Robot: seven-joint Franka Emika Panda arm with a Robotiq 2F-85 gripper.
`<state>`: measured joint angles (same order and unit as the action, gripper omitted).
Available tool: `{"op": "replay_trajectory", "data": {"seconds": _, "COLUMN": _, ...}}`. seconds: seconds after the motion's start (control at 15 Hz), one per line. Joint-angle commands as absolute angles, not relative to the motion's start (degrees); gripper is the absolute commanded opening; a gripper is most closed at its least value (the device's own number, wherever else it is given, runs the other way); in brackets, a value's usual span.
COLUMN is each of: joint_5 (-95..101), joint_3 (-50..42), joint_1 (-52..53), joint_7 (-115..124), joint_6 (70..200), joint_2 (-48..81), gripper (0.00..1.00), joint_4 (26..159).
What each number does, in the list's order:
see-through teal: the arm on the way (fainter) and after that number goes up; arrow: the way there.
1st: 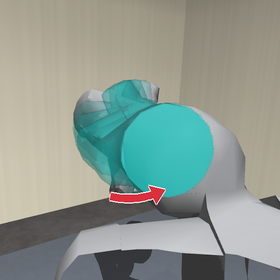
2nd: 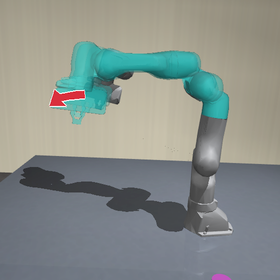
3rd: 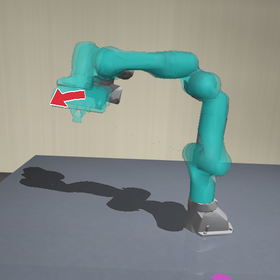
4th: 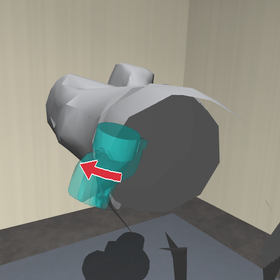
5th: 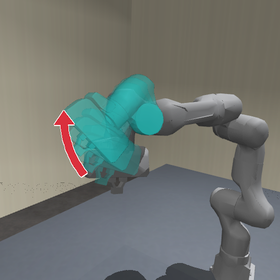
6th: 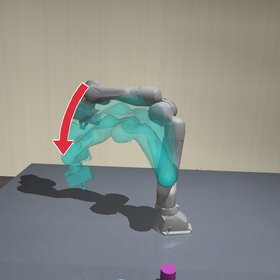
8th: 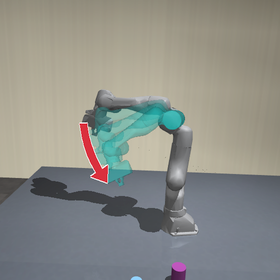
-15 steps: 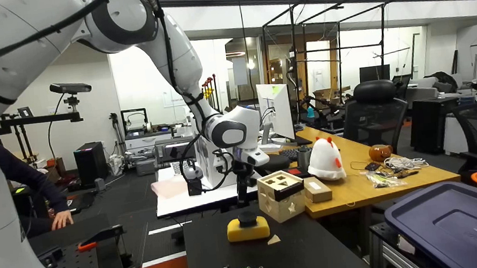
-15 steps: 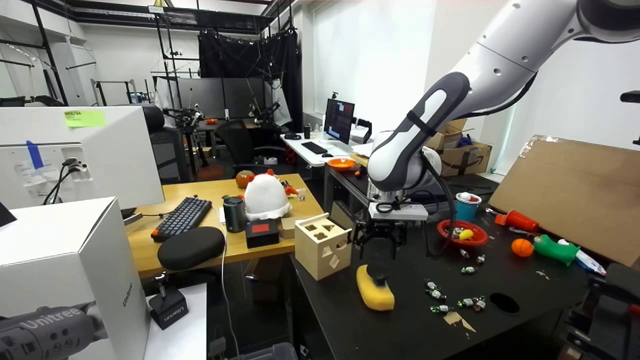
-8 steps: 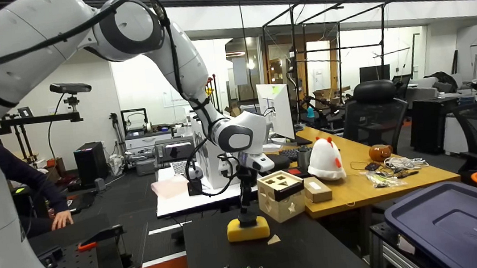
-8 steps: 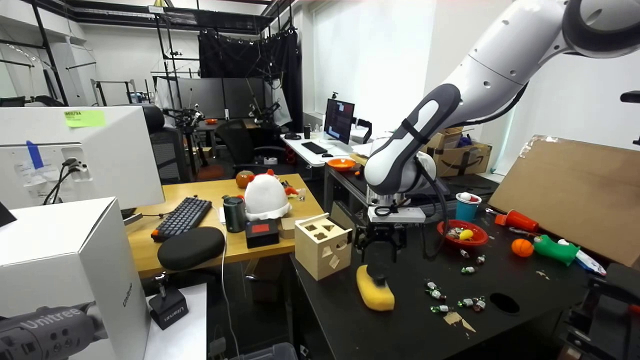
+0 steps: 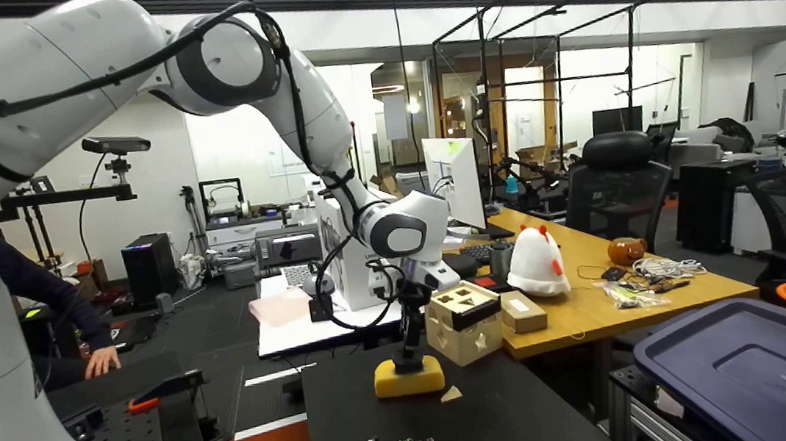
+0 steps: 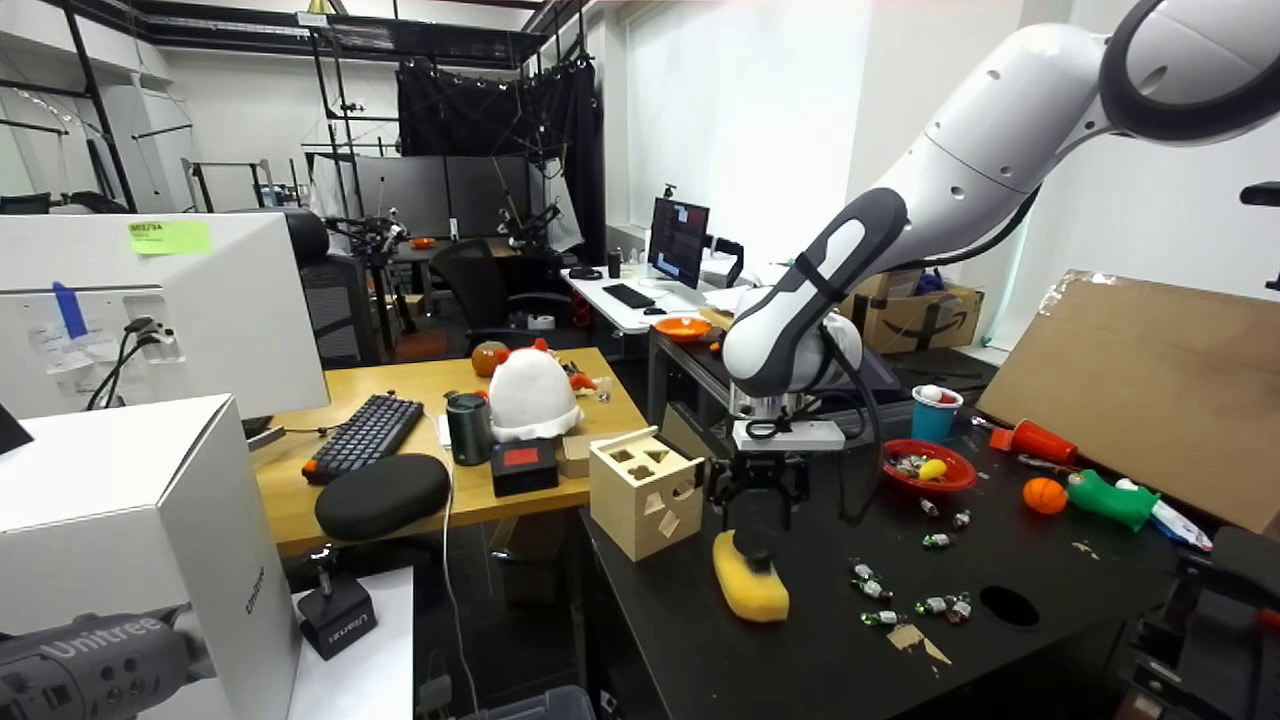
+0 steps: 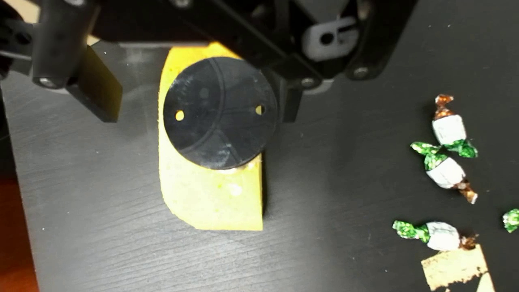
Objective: Put the sweets together using the sponge brush
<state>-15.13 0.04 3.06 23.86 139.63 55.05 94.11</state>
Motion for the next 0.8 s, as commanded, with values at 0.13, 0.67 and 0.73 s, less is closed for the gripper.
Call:
{"op": "replay_trajectory", "data": {"seconds": 0.13, "joint_5": -15.1, "joint_3": 0.0, "joint_1": 2.1, "joint_7": 22.5, "joint_6": 136.4, "joint_2": 56.8, "gripper": 1.0, "joint_4": 91.3}}
{"op": "replay_trajectory", "data": {"seconds": 0.67, "joint_5": -15.4, "joint_3": 0.5, "joint_1": 2.1, "joint_7": 22.6, "joint_6": 136.8, "joint_2": 58.9, "gripper": 1.0, "joint_4": 89.5}}
{"op": "replay_trajectory", "data": {"seconds": 0.73, "joint_5": -15.4, "joint_3": 0.4, "joint_1": 2.2, "joint_7": 22.8, "joint_6": 136.7, "joint_2": 58.8, "gripper": 1.0, "joint_4": 89.7}}
